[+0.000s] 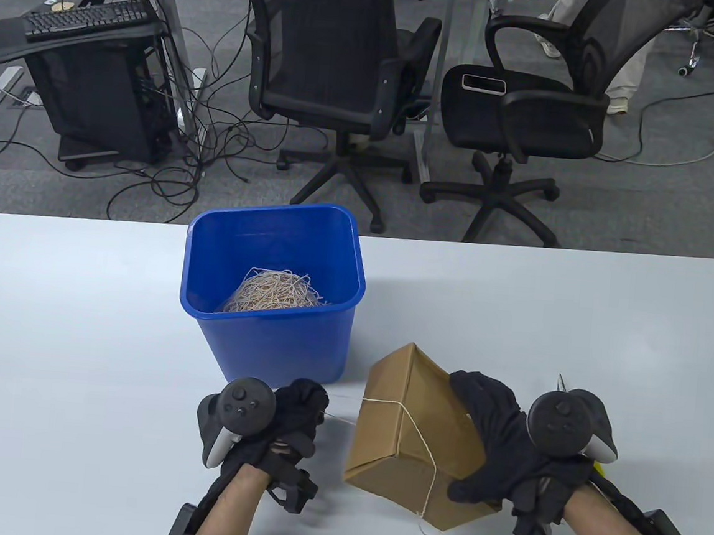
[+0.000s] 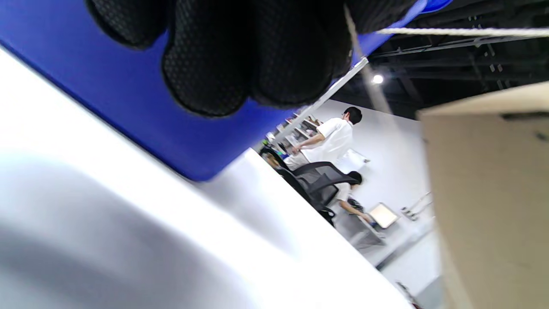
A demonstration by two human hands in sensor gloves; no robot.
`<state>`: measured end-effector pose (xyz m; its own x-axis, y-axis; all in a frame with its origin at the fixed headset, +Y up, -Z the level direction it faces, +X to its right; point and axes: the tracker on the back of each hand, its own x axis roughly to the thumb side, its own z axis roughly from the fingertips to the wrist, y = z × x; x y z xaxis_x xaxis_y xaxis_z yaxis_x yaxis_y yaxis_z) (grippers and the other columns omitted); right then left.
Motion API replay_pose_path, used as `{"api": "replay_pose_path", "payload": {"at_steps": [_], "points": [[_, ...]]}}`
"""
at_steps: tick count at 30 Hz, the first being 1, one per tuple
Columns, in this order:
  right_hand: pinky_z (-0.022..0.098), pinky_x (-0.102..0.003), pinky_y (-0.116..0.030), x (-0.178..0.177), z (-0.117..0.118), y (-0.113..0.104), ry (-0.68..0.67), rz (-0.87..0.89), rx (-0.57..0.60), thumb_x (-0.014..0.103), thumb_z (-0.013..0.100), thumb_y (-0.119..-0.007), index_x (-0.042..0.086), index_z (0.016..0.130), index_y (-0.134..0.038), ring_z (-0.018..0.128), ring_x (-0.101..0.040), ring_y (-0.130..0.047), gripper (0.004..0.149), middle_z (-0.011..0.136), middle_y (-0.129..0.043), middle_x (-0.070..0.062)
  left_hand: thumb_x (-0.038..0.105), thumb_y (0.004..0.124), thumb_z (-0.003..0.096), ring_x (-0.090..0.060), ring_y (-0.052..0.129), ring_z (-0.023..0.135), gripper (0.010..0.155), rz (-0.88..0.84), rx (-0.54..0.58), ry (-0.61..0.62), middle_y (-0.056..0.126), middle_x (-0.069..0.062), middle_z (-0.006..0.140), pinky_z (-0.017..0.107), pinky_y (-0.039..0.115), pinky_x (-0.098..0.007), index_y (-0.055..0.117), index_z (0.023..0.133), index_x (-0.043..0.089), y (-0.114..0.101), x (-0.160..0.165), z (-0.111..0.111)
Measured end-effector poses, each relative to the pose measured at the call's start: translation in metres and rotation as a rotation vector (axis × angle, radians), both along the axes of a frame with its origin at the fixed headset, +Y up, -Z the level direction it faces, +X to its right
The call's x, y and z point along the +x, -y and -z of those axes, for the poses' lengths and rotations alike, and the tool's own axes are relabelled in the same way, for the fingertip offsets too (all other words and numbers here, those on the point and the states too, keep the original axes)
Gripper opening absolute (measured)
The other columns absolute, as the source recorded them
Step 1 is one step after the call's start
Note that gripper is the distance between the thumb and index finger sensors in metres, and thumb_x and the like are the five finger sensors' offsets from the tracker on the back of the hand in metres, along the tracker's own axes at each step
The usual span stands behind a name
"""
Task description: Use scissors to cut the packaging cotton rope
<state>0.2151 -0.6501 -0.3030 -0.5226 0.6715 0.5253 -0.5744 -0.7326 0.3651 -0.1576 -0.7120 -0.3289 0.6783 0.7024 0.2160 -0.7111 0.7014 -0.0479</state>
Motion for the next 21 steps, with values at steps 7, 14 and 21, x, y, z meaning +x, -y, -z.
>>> {"api": "replay_pose_path", "payload": {"at_steps": [7, 14, 21], "points": [[0.046, -0.092, -0.049, 0.056, -0.005, -0.015, 0.166, 0.054, -0.039, 0.066, 0.024, -0.103, 0.006, 0.11, -0.022, 0.092, -0.069, -0.023, 0.133, 0.108, -0.022, -0.043, 0.032, 0.069, 0.0553, -0.044, 0.095, 0.065, 0.041, 0.203, -0.022, -0.11, 0.094, -0.016, 0.068, 0.057, 0.063, -0.069, 0.078, 0.083, 0.003, -0.008, -0.011, 0.006], [0.047, -0.091, -0.049, 0.094, -0.012, -0.029, 0.303, -0.023, 0.03, 0.066, 0.024, -0.103, 0.006, 0.11, -0.022, 0.093, -0.069, -0.022, 0.132, 0.108, -0.021, -0.042, 0.032, 0.068, 0.0554, -0.045, 0.095, 0.065, 0.041, 0.249, -0.053, -0.161, 0.094, -0.016, 0.068, 0.057, 0.063, -0.069, 0.078, 0.083, 0.003, -0.008, -0.016, 0.008], [0.046, -0.091, -0.049, 0.132, -0.016, -0.033, 0.426, -0.034, 0.036, 0.066, 0.024, -0.103, 0.006, 0.11, -0.023, 0.093, -0.069, -0.022, 0.132, 0.108, -0.022, -0.042, 0.031, 0.069, 0.0555, -0.046, 0.095, 0.063, 0.041, 0.356, -0.105, -0.284, 0.094, -0.018, 0.067, 0.056, 0.064, -0.068, 0.079, 0.082, 0.001, -0.005, -0.025, 0.008]]}}
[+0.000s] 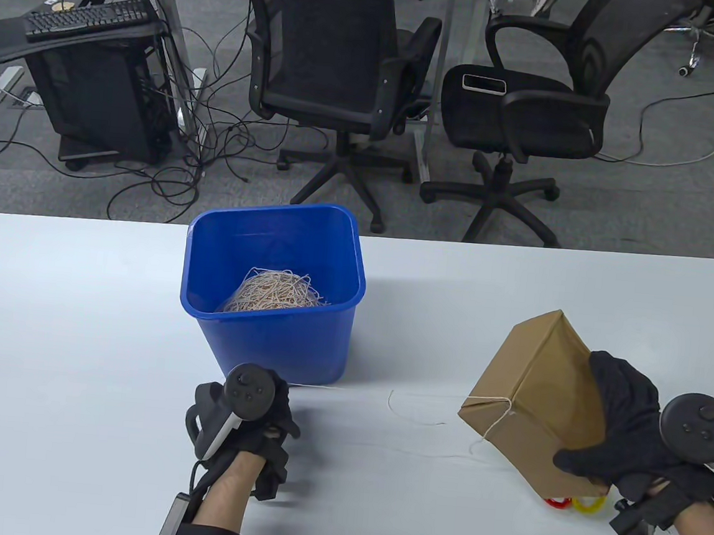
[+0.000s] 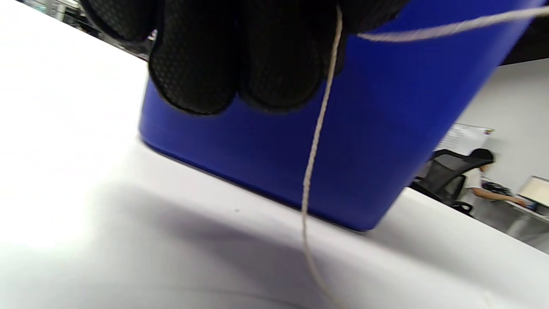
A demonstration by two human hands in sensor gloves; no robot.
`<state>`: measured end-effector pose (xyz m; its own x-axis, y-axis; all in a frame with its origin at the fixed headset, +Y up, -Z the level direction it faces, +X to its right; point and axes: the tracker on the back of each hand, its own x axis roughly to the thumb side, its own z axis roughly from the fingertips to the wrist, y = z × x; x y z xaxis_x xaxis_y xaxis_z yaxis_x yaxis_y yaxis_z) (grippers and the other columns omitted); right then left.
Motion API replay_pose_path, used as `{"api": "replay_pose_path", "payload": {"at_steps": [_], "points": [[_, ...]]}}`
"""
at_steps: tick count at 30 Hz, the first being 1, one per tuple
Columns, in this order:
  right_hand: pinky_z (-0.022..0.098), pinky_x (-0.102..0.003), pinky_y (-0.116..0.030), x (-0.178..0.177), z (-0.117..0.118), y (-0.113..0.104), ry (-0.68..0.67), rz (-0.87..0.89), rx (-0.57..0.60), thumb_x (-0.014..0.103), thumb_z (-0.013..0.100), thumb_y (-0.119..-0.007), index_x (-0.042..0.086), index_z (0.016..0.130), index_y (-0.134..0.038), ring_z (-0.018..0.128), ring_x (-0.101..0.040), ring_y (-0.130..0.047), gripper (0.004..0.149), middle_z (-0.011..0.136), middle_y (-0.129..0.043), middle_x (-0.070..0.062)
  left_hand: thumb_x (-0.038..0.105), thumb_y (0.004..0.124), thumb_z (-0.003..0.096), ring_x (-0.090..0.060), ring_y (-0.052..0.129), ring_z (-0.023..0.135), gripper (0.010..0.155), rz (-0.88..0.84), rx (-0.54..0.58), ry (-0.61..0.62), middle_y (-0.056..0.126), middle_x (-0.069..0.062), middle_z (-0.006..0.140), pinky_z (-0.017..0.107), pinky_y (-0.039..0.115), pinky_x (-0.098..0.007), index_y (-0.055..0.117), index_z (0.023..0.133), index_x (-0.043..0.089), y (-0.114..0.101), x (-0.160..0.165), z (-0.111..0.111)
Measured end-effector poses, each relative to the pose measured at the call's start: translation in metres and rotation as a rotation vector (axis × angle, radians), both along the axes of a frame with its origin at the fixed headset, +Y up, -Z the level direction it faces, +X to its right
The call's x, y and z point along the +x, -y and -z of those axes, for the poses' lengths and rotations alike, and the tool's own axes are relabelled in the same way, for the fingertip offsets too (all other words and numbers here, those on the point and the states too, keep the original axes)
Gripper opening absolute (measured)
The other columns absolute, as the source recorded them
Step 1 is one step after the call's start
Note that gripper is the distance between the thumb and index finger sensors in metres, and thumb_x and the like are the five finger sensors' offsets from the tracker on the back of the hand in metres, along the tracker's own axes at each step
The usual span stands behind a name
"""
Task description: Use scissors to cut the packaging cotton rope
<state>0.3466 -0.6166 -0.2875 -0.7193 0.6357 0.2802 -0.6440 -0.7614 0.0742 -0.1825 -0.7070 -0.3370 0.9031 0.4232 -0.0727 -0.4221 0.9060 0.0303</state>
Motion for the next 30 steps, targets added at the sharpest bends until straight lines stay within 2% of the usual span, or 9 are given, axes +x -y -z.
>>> {"api": "replay_pose_path", "payload": {"at_steps": [3, 6, 9, 14, 17, 20, 22, 25, 30], "points": [[0.046, -0.092, -0.049, 0.015, -0.002, -0.003, 0.053, 0.012, 0.012, 0.065, 0.024, -0.104, 0.006, 0.11, -0.023, 0.093, -0.069, -0.022, 0.132, 0.108, -0.021, -0.042, 0.03, 0.069, 0.0556, -0.047, 0.095, 0.063, 0.041, -0.009, -0.017, -0.028, 0.094, -0.018, 0.067, 0.056, 0.063, -0.068, 0.079, 0.082, 0.0, 0.002, -0.002, 0.001], [0.047, -0.091, -0.049, 0.023, -0.004, -0.004, 0.075, 0.015, 0.023, 0.066, 0.025, -0.103, 0.006, 0.11, -0.023, 0.093, -0.069, -0.022, 0.132, 0.109, -0.021, -0.042, 0.032, 0.068, 0.0557, -0.046, 0.095, 0.064, 0.041, -0.066, -0.003, 0.056, 0.094, -0.017, 0.068, 0.056, 0.063, -0.068, 0.079, 0.083, 0.002, 0.002, 0.009, 0.001], [0.046, -0.091, -0.05, 0.02, -0.004, -0.002, 0.052, 0.026, 0.024, 0.067, 0.025, -0.103, 0.005, 0.11, -0.023, 0.093, -0.069, -0.022, 0.132, 0.108, -0.021, -0.042, 0.032, 0.069, 0.056, -0.048, 0.092, 0.069, 0.041, -0.158, 0.014, 0.283, 0.093, -0.019, 0.071, 0.058, 0.059, -0.07, 0.079, 0.085, 0.004, -0.004, 0.045, 0.001], [0.046, -0.09, -0.052, 0.001, -0.005, 0.001, -0.01, -0.018, 0.042, 0.068, 0.025, -0.101, 0.005, 0.11, -0.022, 0.092, -0.069, -0.023, 0.132, 0.108, -0.022, -0.043, 0.036, 0.074, 0.0552, -0.05, 0.085, 0.08, 0.048, -0.083, -0.064, 0.55, 0.089, -0.021, 0.083, 0.061, 0.057, -0.072, 0.079, 0.093, 0.006, -0.015, 0.11, 0.002], [0.045, -0.09, -0.052, -0.006, -0.007, 0.001, -0.039, -0.015, 0.043, 0.069, 0.025, -0.101, 0.005, 0.11, -0.022, 0.092, -0.069, -0.024, 0.132, 0.108, -0.022, -0.043, 0.052, 0.073, 0.0544, -0.055, 0.08, 0.081, 0.069, 0.004, -0.205, 0.574, 0.084, -0.027, 0.087, 0.061, 0.055, -0.072, 0.071, 0.099, 0.0, -0.018, 0.133, 0.008], [0.045, -0.09, -0.052, -0.009, -0.01, 0.001, -0.057, -0.01, 0.05, 0.069, 0.026, -0.1, 0.004, 0.11, -0.022, 0.092, -0.069, -0.024, 0.132, 0.108, -0.022, -0.043, 0.061, 0.062, 0.0534, -0.057, 0.08, 0.078, 0.078, 0.098, -0.263, 0.546, 0.084, -0.029, 0.084, 0.06, 0.056, -0.072, 0.071, 0.098, -0.003, -0.018, 0.145, 0.014], [0.045, -0.09, -0.053, -0.009, -0.012, 0.003, -0.068, -0.007, 0.054, 0.07, 0.026, -0.1, 0.004, 0.11, -0.022, 0.092, -0.069, -0.024, 0.132, 0.108, -0.022, -0.043, 0.055, 0.056, 0.0545, -0.057, 0.082, 0.076, 0.074, 0.15, -0.286, 0.53, 0.085, -0.029, 0.082, 0.059, 0.057, -0.072, 0.072, 0.097, -0.003, -0.017, 0.15, 0.016], [0.045, -0.09, -0.052, -0.007, -0.014, 0.006, -0.077, -0.002, 0.05, 0.07, 0.026, -0.1, 0.004, 0.11, -0.022, 0.092, -0.069, -0.024, 0.132, 0.108, -0.022, -0.043, 0.045, 0.067, 0.0558, -0.056, 0.081, 0.077, 0.065, 0.275, -0.302, 0.534, 0.085, -0.028, 0.084, 0.059, 0.056, -0.072, 0.066, 0.102, 0.0, -0.01, 0.16, 0.019], [0.045, -0.09, -0.052, -0.003, -0.013, 0.012, -0.082, 0.033, 0.036, 0.069, 0.026, -0.1, 0.004, 0.11, -0.023, 0.091, -0.069, -0.024, 0.132, 0.108, -0.022, -0.043, 0.044, 0.084, 0.0526, -0.055, 0.04, 0.104, 0.088, 0.398, -0.368, 0.653, 0.034, -0.025, 0.114, 0.067, 0.044, -0.072, 0.026, 0.113, 0.018, 0.012, 0.177, 0.024]]}}
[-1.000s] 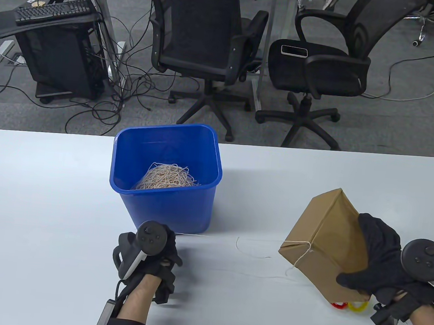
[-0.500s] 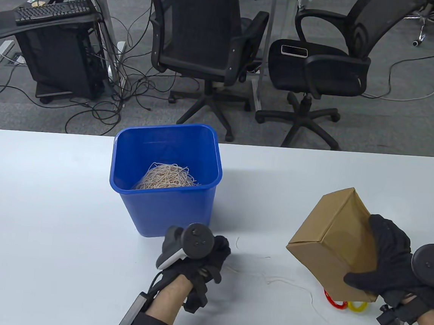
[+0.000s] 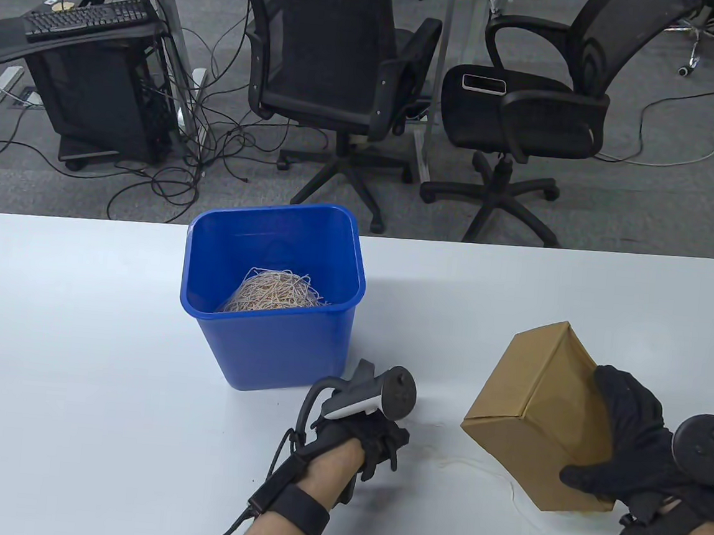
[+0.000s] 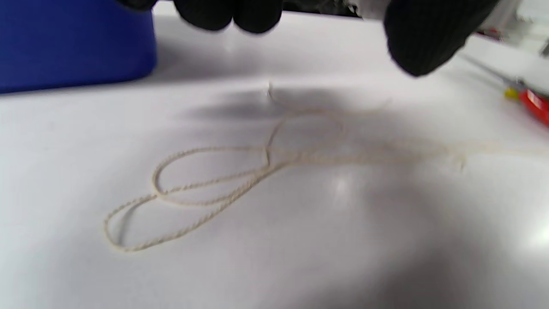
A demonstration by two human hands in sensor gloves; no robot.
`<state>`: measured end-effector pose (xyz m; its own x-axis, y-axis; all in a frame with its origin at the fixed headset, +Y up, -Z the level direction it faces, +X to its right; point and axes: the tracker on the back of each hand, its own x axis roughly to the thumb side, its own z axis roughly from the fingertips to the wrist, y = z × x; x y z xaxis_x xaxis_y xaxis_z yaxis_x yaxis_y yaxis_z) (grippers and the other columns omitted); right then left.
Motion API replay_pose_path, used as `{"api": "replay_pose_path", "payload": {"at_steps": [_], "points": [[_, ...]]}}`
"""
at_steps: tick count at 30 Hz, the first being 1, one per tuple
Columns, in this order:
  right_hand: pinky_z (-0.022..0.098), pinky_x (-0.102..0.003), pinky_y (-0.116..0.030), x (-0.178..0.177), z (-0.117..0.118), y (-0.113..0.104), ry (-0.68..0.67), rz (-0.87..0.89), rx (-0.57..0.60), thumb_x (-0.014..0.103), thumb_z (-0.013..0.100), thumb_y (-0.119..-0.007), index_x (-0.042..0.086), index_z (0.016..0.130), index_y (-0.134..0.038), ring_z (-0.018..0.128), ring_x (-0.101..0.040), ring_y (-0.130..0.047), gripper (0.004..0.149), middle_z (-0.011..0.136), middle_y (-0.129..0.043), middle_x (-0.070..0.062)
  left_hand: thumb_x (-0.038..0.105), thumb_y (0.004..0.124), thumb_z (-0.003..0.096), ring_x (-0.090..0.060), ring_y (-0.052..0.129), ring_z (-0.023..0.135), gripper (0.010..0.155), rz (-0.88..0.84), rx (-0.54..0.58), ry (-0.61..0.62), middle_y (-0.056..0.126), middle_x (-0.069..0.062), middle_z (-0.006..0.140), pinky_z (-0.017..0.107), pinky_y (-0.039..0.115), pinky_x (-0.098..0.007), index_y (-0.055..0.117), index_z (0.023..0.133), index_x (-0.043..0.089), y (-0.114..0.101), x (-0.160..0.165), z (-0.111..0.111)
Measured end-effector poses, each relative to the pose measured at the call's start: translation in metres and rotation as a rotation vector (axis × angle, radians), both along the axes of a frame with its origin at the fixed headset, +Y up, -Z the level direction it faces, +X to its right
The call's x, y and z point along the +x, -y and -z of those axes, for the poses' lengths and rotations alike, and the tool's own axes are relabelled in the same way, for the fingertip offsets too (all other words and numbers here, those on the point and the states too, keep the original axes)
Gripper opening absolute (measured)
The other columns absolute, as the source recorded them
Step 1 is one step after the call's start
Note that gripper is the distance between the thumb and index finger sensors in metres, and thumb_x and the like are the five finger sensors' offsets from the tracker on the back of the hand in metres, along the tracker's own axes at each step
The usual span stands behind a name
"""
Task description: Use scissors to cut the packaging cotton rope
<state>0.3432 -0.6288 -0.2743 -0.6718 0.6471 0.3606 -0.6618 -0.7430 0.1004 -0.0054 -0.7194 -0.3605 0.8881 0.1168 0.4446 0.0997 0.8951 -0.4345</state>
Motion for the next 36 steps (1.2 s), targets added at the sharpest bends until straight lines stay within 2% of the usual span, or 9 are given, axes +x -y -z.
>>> {"api": "replay_pose_path", "payload": {"at_steps": [4, 7, 9, 10, 14, 24, 26, 32, 36], "points": [[0.045, -0.09, -0.052, -0.001, 0.0, 0.004, -0.014, -0.001, -0.011, 0.07, 0.026, -0.1, 0.004, 0.11, -0.023, 0.091, -0.069, -0.024, 0.132, 0.108, -0.022, -0.043, 0.043, 0.089, 0.0501, -0.048, 0.023, 0.109, 0.097, 0.278, -0.002, 0.116, 0.017, -0.016, 0.117, 0.072, 0.036, -0.071, 0.017, 0.112, 0.025, 0.025, 0.013, 0.008], [0.045, -0.09, -0.052, -0.002, 0.0, 0.006, -0.019, -0.002, -0.015, 0.069, 0.026, -0.1, 0.004, 0.11, -0.023, 0.091, -0.069, -0.024, 0.132, 0.108, -0.022, -0.043, 0.04, 0.086, 0.051, -0.046, 0.03, 0.109, 0.09, 0.277, -0.073, 0.109, 0.025, -0.01, 0.118, 0.072, 0.038, -0.07, 0.021, 0.112, 0.026, 0.034, 0.014, 0.02], [0.045, -0.09, -0.052, -0.003, 0.001, 0.007, -0.02, 0.0, -0.016, 0.07, 0.026, -0.1, 0.004, 0.11, -0.023, 0.091, -0.069, -0.024, 0.132, 0.108, -0.022, -0.043, 0.032, 0.088, 0.0503, -0.048, 0.042, 0.105, 0.078, 0.186, -0.057, 0.052, 0.032, -0.013, 0.115, 0.07, 0.04, -0.072, 0.04, 0.111, 0.021, 0.035, 0.015, 0.024], [0.045, -0.09, -0.052, -0.003, 0.001, 0.008, -0.021, 0.002, -0.016, 0.07, 0.026, -0.1, 0.004, 0.11, -0.023, 0.091, -0.07, -0.024, 0.132, 0.108, -0.022, -0.043, 0.03, 0.088, 0.0487, -0.05, 0.052, 0.1, 0.07, 0.163, 0.03, 0.096, 0.044, -0.016, 0.11, 0.068, 0.045, -0.072, 0.051, 0.107, 0.017, 0.035, 0.018, 0.024], [0.045, -0.09, -0.052, -0.005, 0.002, 0.01, -0.022, 0.004, -0.021, 0.07, 0.026, -0.1, 0.004, 0.11, -0.023, 0.091, -0.07, -0.024, 0.131, 0.108, -0.022, -0.043, 0.021, 0.085, 0.0474, -0.048, 0.082, 0.075, 0.035, 0.141, 0.129, 0.158, 0.081, -0.019, 0.082, 0.062, 0.059, -0.07, 0.079, 0.08, 0.01, 0.037, 0.025, 0.017], [0.044, -0.09, -0.053, -0.007, -0.004, 0.009, -0.016, 0.019, -0.007, 0.07, 0.026, -0.1, 0.004, 0.11, -0.024, 0.091, -0.069, -0.024, 0.131, 0.107, -0.022, -0.043, 0.032, 0.082, 0.0443, -0.042, 0.095, 0.057, 0.039, 0.287, 0.226, 0.229, 0.089, -0.018, 0.066, 0.051, 0.071, -0.067, 0.082, 0.074, 0.006, 0.042, 0.034, 0.006], [0.044, -0.09, -0.053, -0.003, -0.006, 0.009, -0.009, 0.03, -0.009, 0.07, 0.026, -0.1, 0.004, 0.11, -0.024, 0.091, -0.069, -0.024, 0.131, 0.108, -0.022, -0.043, 0.034, 0.079, 0.0435, -0.041, 0.095, 0.056, 0.04, 0.298, 0.173, 0.193, 0.089, -0.021, 0.066, 0.052, 0.071, -0.067, 0.081, 0.073, 0.007, 0.04, 0.033, 0.007], [0.044, -0.09, -0.053, 0.012, -0.008, 0.014, 0.03, 0.088, -0.026, 0.07, 0.026, -0.1, 0.003, 0.11, -0.025, 0.091, -0.069, -0.024, 0.131, 0.107, -0.022, -0.043, 0.036, 0.074, 0.0427, -0.041, 0.093, 0.058, 0.042, -0.023, 0.023, 0.077, 0.086, -0.019, 0.069, 0.053, 0.07, -0.067, 0.079, 0.074, 0.008, 0.0, 0.022, 0.013], [0.043, -0.09, -0.054, 0.019, -0.008, 0.023, 0.048, 0.137, -0.051, 0.07, 0.026, -0.1, 0.003, 0.11, -0.027, 0.091, -0.07, -0.026, 0.13, 0.107, -0.024, -0.044, 0.036, 0.074, 0.0435, -0.042, 0.091, 0.06, 0.042, -0.437, -0.028, 0.016, 0.085, -0.019, 0.07, 0.054, 0.067, -0.067, 0.078, 0.075, 0.008, -0.059, 0.015, 0.014]]}}
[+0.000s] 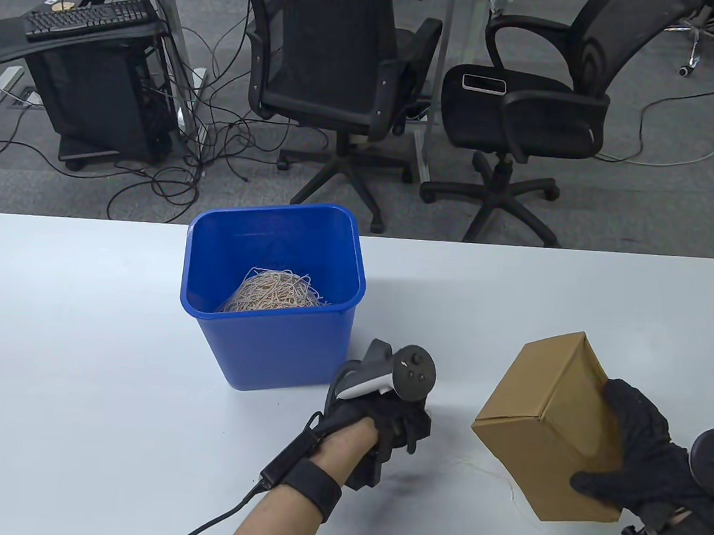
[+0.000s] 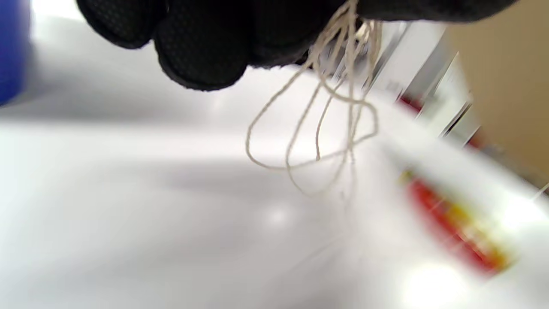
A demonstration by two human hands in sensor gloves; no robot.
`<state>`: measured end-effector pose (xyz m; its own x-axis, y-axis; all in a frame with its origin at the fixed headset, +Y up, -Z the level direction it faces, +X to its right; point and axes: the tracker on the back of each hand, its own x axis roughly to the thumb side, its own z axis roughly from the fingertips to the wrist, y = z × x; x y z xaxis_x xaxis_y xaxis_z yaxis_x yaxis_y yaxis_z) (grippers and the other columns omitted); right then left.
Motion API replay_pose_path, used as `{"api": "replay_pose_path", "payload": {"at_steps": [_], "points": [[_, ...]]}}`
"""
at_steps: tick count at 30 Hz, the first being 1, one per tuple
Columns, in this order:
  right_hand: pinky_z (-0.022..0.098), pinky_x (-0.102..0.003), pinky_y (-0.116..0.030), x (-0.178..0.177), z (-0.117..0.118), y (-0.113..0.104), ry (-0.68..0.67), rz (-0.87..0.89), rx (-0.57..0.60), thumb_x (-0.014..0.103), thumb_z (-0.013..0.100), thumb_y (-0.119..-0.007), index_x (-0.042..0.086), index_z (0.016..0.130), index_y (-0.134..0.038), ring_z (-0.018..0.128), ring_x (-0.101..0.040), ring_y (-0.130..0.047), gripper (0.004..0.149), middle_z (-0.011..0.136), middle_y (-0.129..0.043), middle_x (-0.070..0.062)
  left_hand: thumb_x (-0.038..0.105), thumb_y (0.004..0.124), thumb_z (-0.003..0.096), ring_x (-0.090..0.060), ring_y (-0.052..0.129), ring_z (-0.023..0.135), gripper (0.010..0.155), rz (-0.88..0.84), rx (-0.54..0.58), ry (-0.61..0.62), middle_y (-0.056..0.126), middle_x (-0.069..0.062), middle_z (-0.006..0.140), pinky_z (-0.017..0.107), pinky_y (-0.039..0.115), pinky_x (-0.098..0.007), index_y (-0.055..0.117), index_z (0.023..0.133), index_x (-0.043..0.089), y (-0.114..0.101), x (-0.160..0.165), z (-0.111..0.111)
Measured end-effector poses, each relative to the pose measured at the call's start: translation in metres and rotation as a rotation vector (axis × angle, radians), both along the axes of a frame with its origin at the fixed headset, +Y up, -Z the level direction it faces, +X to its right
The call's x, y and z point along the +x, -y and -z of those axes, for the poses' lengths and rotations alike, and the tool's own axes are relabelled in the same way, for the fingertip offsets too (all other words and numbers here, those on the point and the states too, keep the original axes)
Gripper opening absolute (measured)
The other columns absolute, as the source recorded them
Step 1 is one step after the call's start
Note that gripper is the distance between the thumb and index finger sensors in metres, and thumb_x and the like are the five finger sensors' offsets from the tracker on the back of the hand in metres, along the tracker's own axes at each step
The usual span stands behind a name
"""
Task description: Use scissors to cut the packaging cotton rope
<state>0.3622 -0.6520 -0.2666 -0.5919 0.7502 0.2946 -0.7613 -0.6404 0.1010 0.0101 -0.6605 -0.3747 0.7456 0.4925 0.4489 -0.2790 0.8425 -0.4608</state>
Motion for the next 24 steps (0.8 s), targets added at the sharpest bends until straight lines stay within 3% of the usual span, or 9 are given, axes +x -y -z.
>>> {"api": "replay_pose_path", "payload": {"at_steps": [2, 7, 10, 13, 16, 20, 24], "points": [[0.043, -0.09, -0.055, 0.001, 0.0, 0.004, 0.004, 0.022, -0.007, 0.07, 0.026, -0.1, 0.003, 0.11, -0.027, 0.091, -0.07, -0.027, 0.13, 0.107, -0.025, -0.044, 0.036, 0.074, 0.0441, -0.043, 0.09, 0.06, 0.043, -0.187, 0.017, -0.016, 0.084, -0.019, 0.071, 0.054, 0.067, -0.068, 0.078, 0.076, 0.008, -0.04, -0.006, 0.002], [0.042, -0.09, -0.055, 0.001, 0.0, 0.008, -0.004, 0.041, -0.002, 0.071, 0.026, -0.1, 0.003, 0.11, -0.028, 0.09, -0.07, -0.028, 0.13, 0.107, -0.025, -0.044, 0.037, 0.073, 0.0454, -0.041, 0.09, 0.062, 0.042, -0.447, 0.168, -0.093, 0.084, -0.018, 0.073, 0.055, 0.067, -0.067, 0.077, 0.077, 0.01, -0.135, -0.037, 0.01], [0.043, -0.09, -0.055, -0.001, 0.0, 0.011, -0.012, 0.052, -0.006, 0.071, 0.026, -0.1, 0.003, 0.11, -0.028, 0.09, -0.07, -0.027, 0.13, 0.107, -0.025, -0.044, 0.037, 0.073, 0.0468, -0.042, 0.089, 0.064, 0.042, -0.591, 0.261, -0.169, 0.082, -0.018, 0.075, 0.056, 0.066, -0.067, 0.076, 0.079, 0.01, -0.184, -0.065, 0.015], [0.043, -0.09, -0.055, -0.002, 0.0, 0.014, -0.02, 0.062, -0.016, 0.071, 0.026, -0.1, 0.003, 0.11, -0.028, 0.09, -0.07, -0.027, 0.13, 0.107, -0.025, -0.044, 0.037, 0.072, 0.0475, -0.042, 0.088, 0.066, 0.042, -0.603, 0.406, -0.299, 0.082, -0.018, 0.076, 0.057, 0.065, -0.067, 0.075, 0.08, 0.01, -0.219, -0.098, 0.022], [0.043, -0.09, -0.055, -0.004, 0.0, 0.016, -0.027, 0.075, -0.027, 0.071, 0.026, -0.1, 0.002, 0.11, -0.028, 0.09, -0.07, -0.027, 0.129, 0.107, -0.025, -0.045, 0.038, 0.071, 0.049, -0.041, 0.087, 0.069, 0.043, -0.478, 0.528, -0.465, 0.08, -0.016, 0.079, 0.058, 0.064, -0.067, 0.073, 0.082, 0.011, -0.234, -0.135, 0.033], [0.042, -0.09, -0.055, -0.003, 0.0, 0.016, -0.029, 0.083, -0.025, 0.071, 0.027, -0.099, 0.002, 0.109, -0.028, 0.09, -0.07, -0.027, 0.129, 0.106, -0.025, -0.045, 0.037, 0.07, 0.0496, -0.042, 0.086, 0.069, 0.043, -0.269, 0.645, -0.662, 0.079, -0.017, 0.079, 0.058, 0.063, -0.068, 0.072, 0.083, 0.01, -0.231, -0.18, 0.05], [0.042, -0.09, -0.055, -0.003, -0.002, 0.017, -0.033, 0.083, -0.035, 0.071, 0.026, -0.099, 0.002, 0.109, -0.028, 0.09, -0.07, -0.027, 0.13, 0.107, -0.025, -0.045, 0.037, 0.071, 0.0509, -0.043, 0.085, 0.071, 0.043, 0.041, 0.625, -0.74, 0.079, -0.018, 0.08, 0.057, 0.063, -0.068, 0.072, 0.084, 0.01, -0.212, -0.205, 0.063]]}}
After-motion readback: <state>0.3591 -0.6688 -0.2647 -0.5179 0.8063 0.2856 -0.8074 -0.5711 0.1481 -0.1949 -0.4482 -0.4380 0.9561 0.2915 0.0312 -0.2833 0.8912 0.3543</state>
